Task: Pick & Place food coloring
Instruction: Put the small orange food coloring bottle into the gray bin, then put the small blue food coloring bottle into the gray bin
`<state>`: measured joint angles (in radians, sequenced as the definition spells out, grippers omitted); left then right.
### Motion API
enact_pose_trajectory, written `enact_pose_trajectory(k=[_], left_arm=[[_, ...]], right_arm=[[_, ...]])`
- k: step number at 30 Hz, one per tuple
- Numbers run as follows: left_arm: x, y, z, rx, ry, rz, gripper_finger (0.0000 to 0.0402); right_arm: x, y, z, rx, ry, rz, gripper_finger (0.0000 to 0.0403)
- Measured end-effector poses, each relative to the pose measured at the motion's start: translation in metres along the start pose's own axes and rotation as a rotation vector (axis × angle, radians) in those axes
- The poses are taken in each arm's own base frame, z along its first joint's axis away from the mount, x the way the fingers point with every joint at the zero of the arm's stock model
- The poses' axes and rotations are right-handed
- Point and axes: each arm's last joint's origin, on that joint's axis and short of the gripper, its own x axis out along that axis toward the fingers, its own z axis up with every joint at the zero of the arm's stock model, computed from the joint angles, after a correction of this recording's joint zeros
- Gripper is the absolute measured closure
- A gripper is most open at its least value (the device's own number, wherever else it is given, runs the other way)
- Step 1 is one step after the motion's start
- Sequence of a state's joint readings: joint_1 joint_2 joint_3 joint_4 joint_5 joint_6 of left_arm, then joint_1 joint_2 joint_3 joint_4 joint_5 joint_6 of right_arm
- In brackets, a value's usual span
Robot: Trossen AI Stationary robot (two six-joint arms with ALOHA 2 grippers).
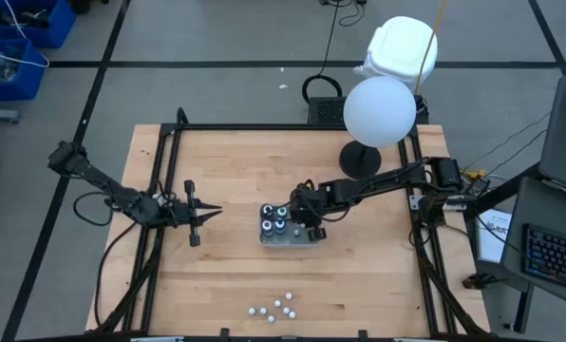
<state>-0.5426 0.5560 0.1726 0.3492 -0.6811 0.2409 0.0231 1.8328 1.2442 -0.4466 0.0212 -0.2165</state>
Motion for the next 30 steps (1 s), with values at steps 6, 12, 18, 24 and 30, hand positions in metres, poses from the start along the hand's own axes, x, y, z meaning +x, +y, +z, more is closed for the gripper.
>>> enact_pose_trajectory(k=[6,12,18,24,30], left_arm=[[0.000,0.000,0.000,-0.004,0.000,0.000,0.0360],[0.000,0.000,0.000,-0.009,0.000,0.000,0.0360],[0.000,0.000,0.001,-0.020,-0.012,0.003,0.0360],[0.000,0.000,0.002,-0.023,-0.014,0.004,0.0360],[0.000,0.000,0.002,-0.046,-0.014,0.004,0.0360]], right_arm=[[0.000,0.000,0.000,0.006,0.000,-0.002,0.0308],[-0.009,-0.001,0.000,0.001,0.019,-0.045,0.0312],[-0.052,-0.003,0.001,-0.003,-0.008,-0.120,0.0313],[-0.111,0.018,-0.012,-0.091,-0.241,-0.022,0.0333],[-0.149,0.037,-0.060,-0.107,-0.567,0.084,0.0395]])
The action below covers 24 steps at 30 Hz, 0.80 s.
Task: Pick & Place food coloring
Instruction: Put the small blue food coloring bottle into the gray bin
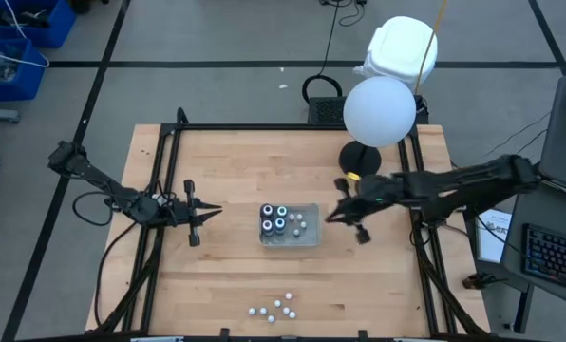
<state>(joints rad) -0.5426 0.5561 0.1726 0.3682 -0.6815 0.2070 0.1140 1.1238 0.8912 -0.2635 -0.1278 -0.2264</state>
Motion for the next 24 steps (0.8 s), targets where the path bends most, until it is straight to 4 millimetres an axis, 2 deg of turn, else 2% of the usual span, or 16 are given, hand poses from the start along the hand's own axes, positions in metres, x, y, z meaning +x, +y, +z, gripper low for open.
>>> enact_pose_trajectory(k=[6,14,17,24], left_arm=[[0.000,0.000,-0.002,-0.039,0.016,-0.003,0.0360],[0.000,0.000,-0.002,-0.069,0.016,-0.002,0.0360],[0.000,0.000,-0.002,-0.069,0.015,-0.002,0.0360],[0.000,0.000,-0.001,-0.037,0.010,-0.001,0.0360]], right_arm=[[-0.023,0.022,-0.044,0.004,-0.262,0.031,0.0397],[-0.019,0.034,-0.092,0.040,-0.368,-0.137,0.0402],[-0.017,0.036,-0.101,0.046,-0.429,-0.144,0.0402],[-0.013,0.041,-0.113,0.014,-0.414,-0.044,0.0402]])
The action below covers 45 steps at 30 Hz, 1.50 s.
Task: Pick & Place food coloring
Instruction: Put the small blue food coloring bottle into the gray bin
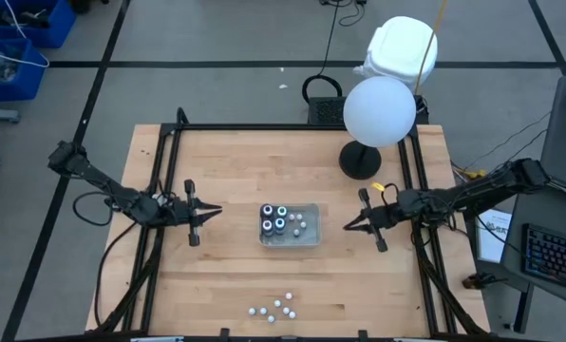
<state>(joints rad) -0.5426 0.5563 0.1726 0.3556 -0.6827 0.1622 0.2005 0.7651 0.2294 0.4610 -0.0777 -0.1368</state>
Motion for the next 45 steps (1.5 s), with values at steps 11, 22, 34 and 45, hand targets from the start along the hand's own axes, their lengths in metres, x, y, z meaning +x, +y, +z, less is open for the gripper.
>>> enact_pose_trajectory(k=[11,22,34,45], left_arm=[[0.002,0.005,0.006,0.028,-0.054,0.040,0.0360],[0.006,0.012,-0.001,-0.092,0.002,0.098,0.0360],[0.005,0.008,-0.015,-0.089,0.124,0.048,0.0360],[0.035,-0.016,0.031,-0.078,0.179,-0.095,0.0360]], right_arm=[[-0.008,0.003,0.007,-0.124,-0.079,0.106,0.0402],[-0.011,0.000,0.013,-0.092,-0.112,0.010,0.0403],[-0.011,0.002,0.011,-0.048,-0.104,0.002,0.0403],[-0.013,0.005,-0.011,-0.062,-0.040,0.010,0.0403]])
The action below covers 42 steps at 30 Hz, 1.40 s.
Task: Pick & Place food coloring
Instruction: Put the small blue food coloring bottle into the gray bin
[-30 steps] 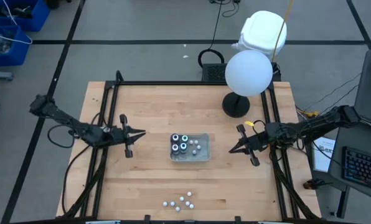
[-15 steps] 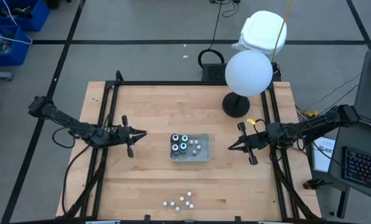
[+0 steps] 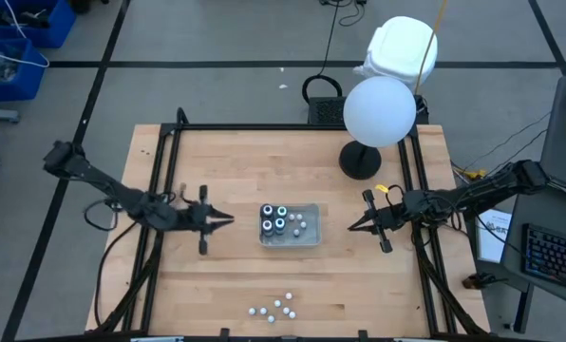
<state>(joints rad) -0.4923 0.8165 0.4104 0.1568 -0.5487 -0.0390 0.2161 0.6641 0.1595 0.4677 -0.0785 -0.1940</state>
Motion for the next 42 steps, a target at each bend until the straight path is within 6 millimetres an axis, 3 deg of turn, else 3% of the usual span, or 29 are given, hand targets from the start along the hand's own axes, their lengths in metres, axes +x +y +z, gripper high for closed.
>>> enact_pose_trajectory(k=[4,15,21,25,30,36,42], left_arm=[[0.030,-0.024,0.029,0.041,0.167,-0.007,0.0360],[0.114,-0.112,0.078,0.020,0.721,-0.094,0.0360],[0.142,-0.160,0.096,0.042,0.883,-0.238,0.0360],[0.154,-0.184,0.106,0.075,0.897,-0.296,0.0360],[0.169,-0.202,0.103,0.078,0.930,-0.280,0.0359],[0.175,-0.208,0.072,0.067,1.105,-0.227,0.0355],[0.174,-0.210,0.064,-0.049,1.190,-0.196,0.0290]], right_arm=[[0.000,0.000,0.000,-0.001,0.002,0.000,0.0403],[0.000,0.000,0.000,-0.035,-0.004,-0.005,0.0403],[0.000,0.000,0.001,0.000,-0.009,-0.006,0.0403],[0.000,0.000,0.001,0.023,-0.009,-0.006,0.0403],[0.000,0.000,0.001,0.024,-0.008,-0.006,0.0403],[0.000,0.000,0.000,0.025,0.004,-0.003,0.0403],[0.000,0.000,-0.001,0.026,0.007,-0.003,0.0403]])
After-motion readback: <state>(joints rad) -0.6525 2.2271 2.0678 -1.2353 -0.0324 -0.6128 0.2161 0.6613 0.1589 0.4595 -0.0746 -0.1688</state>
